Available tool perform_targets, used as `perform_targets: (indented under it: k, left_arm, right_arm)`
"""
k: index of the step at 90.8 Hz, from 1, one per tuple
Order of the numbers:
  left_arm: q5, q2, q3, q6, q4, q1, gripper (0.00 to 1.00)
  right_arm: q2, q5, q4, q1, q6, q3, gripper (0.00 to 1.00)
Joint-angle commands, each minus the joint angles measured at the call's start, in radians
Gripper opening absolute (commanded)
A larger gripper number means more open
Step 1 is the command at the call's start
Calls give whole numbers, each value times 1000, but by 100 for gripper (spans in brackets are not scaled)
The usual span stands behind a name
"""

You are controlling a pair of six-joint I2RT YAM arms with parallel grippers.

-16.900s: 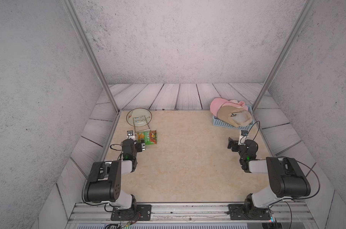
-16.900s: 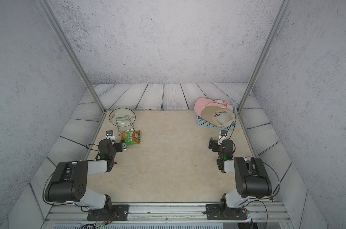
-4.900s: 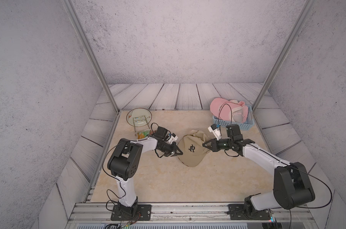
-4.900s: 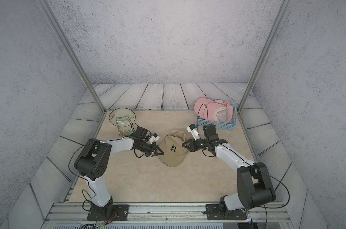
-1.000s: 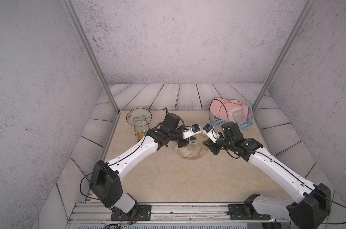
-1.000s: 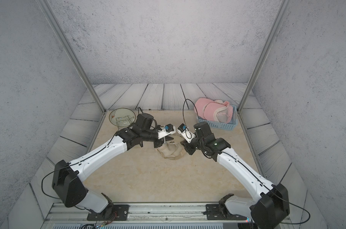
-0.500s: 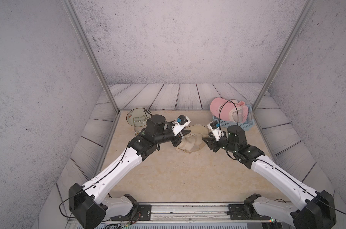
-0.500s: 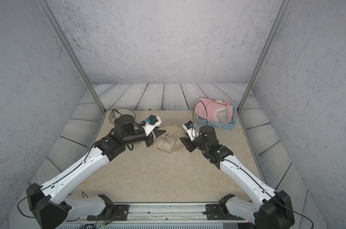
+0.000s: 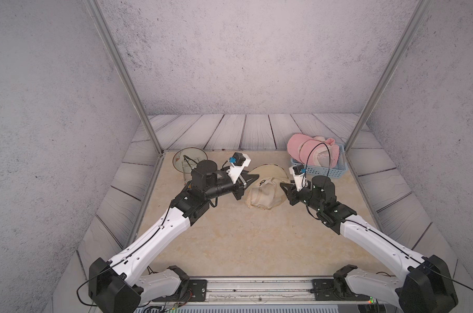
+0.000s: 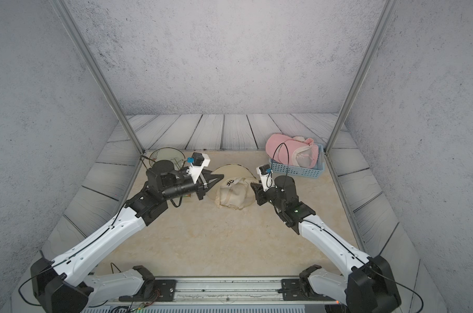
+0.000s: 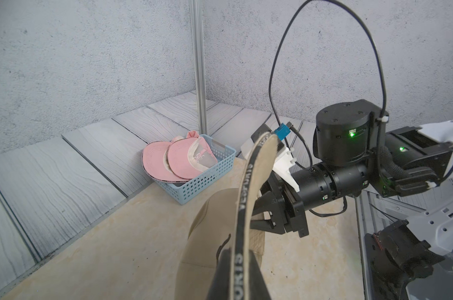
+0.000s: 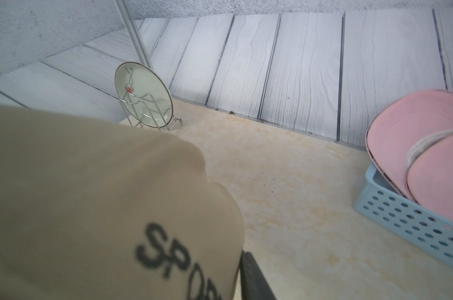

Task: Turn the baseball cap inside out
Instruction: Turn over the baseball cap.

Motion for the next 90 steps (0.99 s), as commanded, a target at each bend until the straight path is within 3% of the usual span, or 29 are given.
perform_targets:
  k: [1,16,42,62,74,90]
  left_arm:
    - [-62,-15,-30,-113,139,14,0]
    - [-185,-3,-68,-221,191,15,0]
    - [-324,20,-103,-336,193,15,0]
    - [-319,56,-169,-407,221,15,0]
    - [-359,64,-221,-470,226,15,0]
    - [-449,81,-255,-593,197,14,0]
  right_arm:
    - [37,132,-22,-3,53,-2,18]
    - [83,295,-140,-2,88,25,12]
    - [168,343,-286,-1,89,86,14]
    - [114,115,-173,-2,20,45,36]
    - [72,86,-145,-3,0,30,53]
    - [5,25,-62,-1,-51,-35,59]
